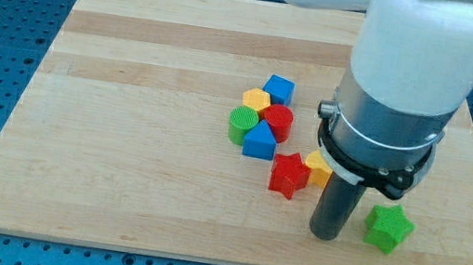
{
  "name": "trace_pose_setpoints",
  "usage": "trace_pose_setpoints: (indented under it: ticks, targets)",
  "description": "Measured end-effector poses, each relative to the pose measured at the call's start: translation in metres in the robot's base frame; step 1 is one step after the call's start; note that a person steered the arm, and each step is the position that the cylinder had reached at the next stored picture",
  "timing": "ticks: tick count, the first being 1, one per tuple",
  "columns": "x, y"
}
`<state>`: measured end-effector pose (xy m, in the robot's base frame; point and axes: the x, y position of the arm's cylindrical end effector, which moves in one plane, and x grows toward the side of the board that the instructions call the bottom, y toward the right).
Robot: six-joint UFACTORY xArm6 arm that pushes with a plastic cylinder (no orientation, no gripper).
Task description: Slide the green star to the bottom right corner of the board
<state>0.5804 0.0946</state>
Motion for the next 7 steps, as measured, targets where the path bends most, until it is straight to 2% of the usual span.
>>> trace_pose_setpoints:
  ticks: [3,5,7]
  targets:
    - [-0.005,0.064]
    - [-0.011,0.08]
    - [-0.067,0.067]
